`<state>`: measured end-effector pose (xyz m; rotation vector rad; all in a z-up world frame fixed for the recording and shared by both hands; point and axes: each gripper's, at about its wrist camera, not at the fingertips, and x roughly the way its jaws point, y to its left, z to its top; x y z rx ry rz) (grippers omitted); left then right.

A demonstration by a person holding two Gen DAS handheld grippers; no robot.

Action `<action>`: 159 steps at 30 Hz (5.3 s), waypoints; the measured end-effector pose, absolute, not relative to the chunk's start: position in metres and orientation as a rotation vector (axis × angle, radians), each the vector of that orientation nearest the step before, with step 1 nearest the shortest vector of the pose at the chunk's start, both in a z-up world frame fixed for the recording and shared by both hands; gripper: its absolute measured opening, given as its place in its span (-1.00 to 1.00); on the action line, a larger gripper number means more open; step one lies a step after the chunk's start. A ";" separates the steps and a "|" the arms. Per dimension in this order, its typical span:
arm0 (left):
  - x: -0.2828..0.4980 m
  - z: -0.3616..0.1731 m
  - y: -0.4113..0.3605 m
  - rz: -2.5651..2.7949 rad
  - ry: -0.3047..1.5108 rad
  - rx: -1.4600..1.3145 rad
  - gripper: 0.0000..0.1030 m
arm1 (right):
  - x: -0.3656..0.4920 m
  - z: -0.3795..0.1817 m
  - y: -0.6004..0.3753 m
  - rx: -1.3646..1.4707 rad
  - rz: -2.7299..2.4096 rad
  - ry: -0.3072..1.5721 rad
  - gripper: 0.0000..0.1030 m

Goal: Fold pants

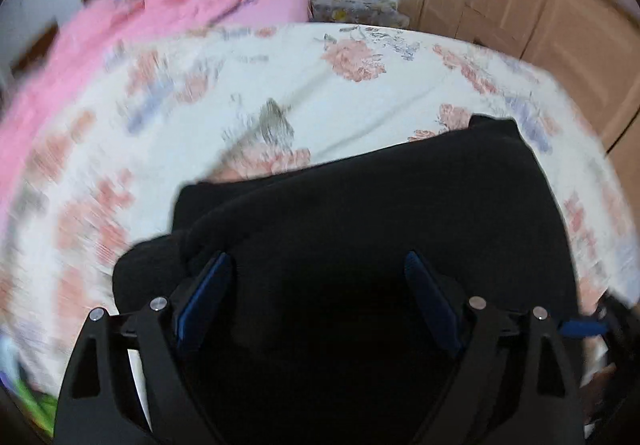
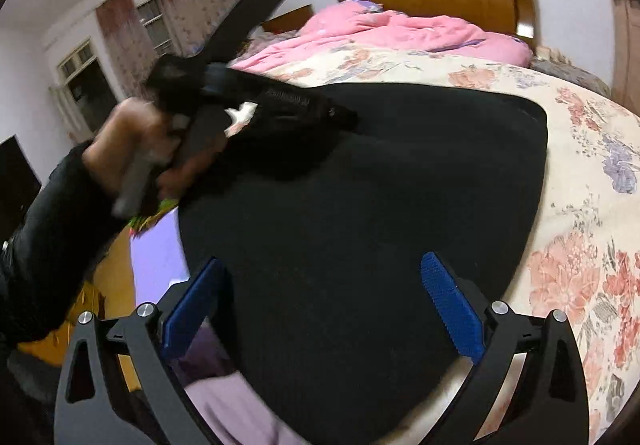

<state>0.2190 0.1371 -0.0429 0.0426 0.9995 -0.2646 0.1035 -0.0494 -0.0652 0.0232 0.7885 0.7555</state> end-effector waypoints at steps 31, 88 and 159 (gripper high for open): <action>0.202 -0.048 0.146 -0.284 0.878 -0.016 0.86 | 0.317 -0.031 -0.111 0.409 0.696 0.779 0.83; 0.177 -0.002 0.146 -0.306 0.897 0.032 0.96 | 0.088 -0.057 -0.011 -0.165 0.605 0.704 0.91; -0.036 -0.002 0.138 0.106 0.569 -0.091 0.97 | -0.001 -0.016 -0.067 -0.008 0.169 0.654 0.92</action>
